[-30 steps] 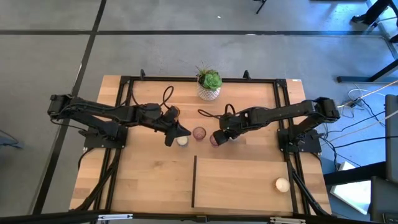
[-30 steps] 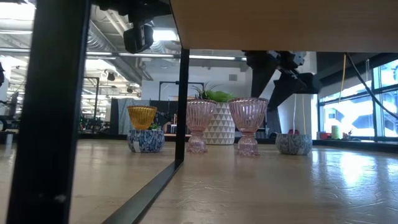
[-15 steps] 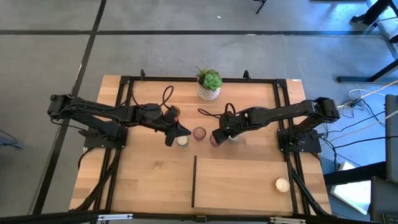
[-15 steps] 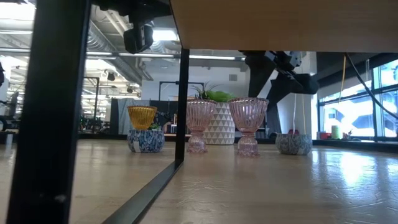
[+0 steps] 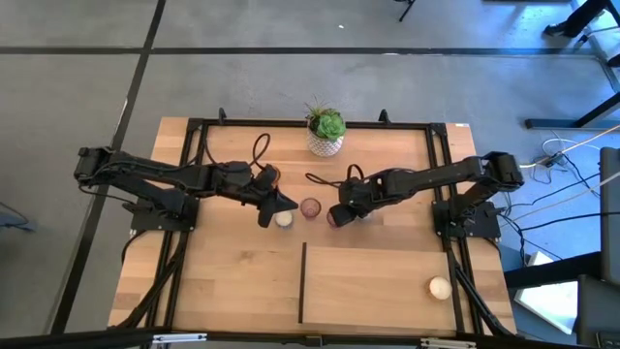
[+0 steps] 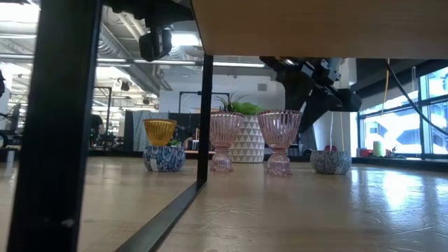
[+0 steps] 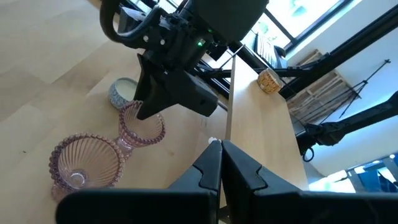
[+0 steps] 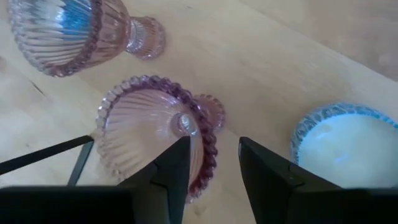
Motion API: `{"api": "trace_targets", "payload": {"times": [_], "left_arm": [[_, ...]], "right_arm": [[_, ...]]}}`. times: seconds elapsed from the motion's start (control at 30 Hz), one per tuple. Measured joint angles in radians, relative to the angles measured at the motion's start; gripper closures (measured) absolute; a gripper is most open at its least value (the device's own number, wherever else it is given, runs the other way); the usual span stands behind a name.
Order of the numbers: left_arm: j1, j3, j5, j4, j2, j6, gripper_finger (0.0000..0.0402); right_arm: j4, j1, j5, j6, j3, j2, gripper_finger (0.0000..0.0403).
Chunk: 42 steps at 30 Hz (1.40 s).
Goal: Pick & Place candle stick holders
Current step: Put the purple glass candle holder on the shelf aligned with the yellow scented candle
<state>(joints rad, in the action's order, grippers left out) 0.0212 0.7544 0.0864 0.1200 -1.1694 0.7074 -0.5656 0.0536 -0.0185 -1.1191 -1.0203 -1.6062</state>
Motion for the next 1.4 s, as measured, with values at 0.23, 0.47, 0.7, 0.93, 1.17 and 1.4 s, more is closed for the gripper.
{"api": "trace_targets", "payload": {"times": [0.23,0.47,0.7,0.93,1.17,1.4], "left_arm": [[0.000,0.000,0.001,-0.012,0.000,0.000,0.0398],[0.011,0.000,-0.001,-0.013,0.000,-0.006,0.0398],[0.012,0.000,-0.004,-0.015,0.000,-0.006,0.0398],[0.012,0.000,-0.004,-0.016,0.000,-0.006,0.0398],[0.018,0.000,-0.006,-0.016,0.000,-0.006,0.0398],[0.018,0.000,-0.006,-0.016,0.000,-0.007,0.0398]], "right_arm": [[0.006,-0.001,-0.004,-0.012,-0.001,-0.009,0.0293],[0.005,-0.001,-0.008,-0.015,-0.001,-0.009,0.0337],[-0.006,-0.001,-0.012,0.007,-0.011,-0.009,0.0359],[-0.111,-0.001,-0.008,0.067,-0.113,-0.009,0.0361],[-0.323,-0.001,0.018,0.151,-0.283,-0.009,0.0361],[-0.525,0.017,0.018,0.229,-0.456,-0.009,0.0361]]}}
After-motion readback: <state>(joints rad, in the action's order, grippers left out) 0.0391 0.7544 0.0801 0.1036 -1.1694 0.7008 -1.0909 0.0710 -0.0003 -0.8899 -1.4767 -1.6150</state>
